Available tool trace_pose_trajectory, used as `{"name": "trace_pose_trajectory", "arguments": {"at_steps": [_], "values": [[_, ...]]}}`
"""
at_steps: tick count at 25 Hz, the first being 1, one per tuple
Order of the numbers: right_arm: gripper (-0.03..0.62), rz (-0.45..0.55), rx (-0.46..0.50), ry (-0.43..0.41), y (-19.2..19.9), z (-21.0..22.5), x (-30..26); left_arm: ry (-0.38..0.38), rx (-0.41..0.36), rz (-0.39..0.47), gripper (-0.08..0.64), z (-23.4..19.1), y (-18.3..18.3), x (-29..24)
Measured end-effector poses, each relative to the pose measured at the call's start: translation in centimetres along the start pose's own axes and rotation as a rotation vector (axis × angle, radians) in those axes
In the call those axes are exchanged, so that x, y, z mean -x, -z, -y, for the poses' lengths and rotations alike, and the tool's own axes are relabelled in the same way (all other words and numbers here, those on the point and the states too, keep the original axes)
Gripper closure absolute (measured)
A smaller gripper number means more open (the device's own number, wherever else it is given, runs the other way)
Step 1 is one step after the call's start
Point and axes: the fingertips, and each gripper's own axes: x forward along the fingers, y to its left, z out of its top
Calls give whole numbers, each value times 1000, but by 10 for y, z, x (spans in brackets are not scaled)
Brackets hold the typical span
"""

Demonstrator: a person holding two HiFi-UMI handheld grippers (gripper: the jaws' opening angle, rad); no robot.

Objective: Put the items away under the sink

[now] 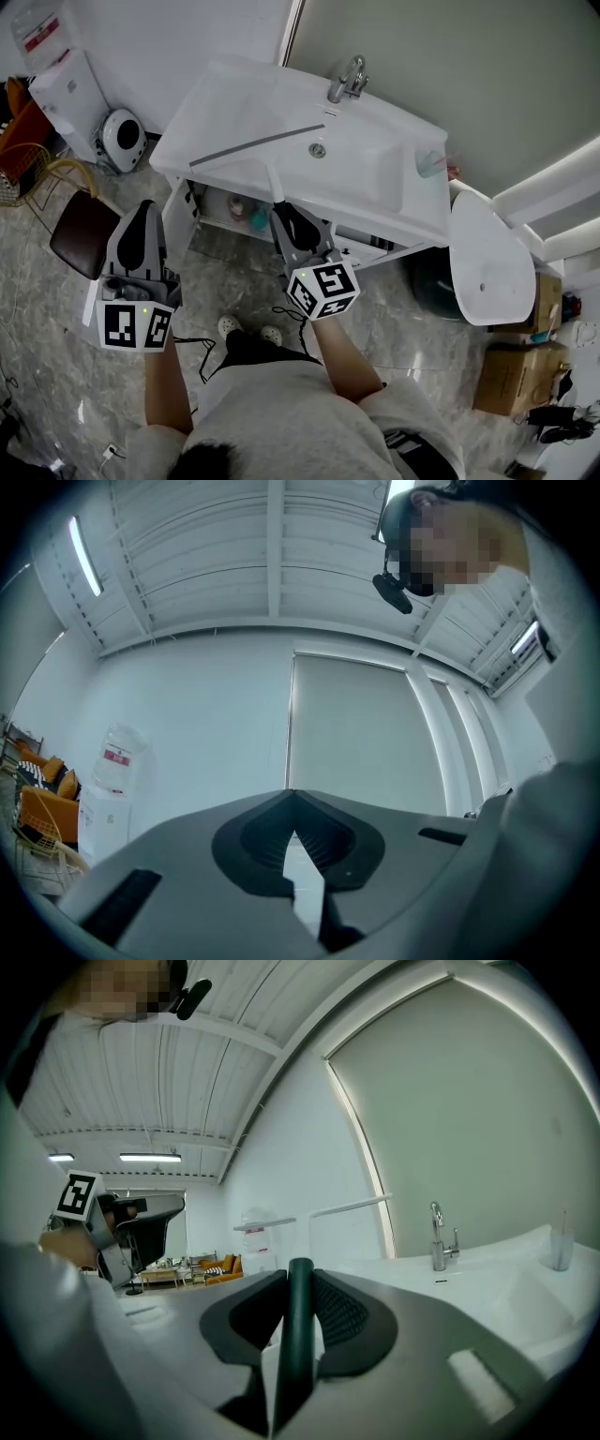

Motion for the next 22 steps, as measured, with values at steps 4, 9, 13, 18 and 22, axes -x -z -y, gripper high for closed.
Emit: {"name": "trace_pose_trajectory", "arguments": {"at_steps": [4, 9, 13, 18, 22], "values": [[491, -5, -1, -22, 7, -1, 14, -11, 2, -14, 561, 16, 7, 8], [491, -21, -17, -59, 22, -2, 31, -31, -11, -40, 560, 37, 16, 21], [491, -37, -34, -83, 37, -3, 41, -45, -36, -66, 560, 51, 21, 32], [491, -56, -45, -112, 57, -10, 50, -56, -55, -87, 560, 61, 29, 51], [491, -67, -51, -126, 71, -19, 53, -66, -59, -110, 560, 59, 36, 62]]}}
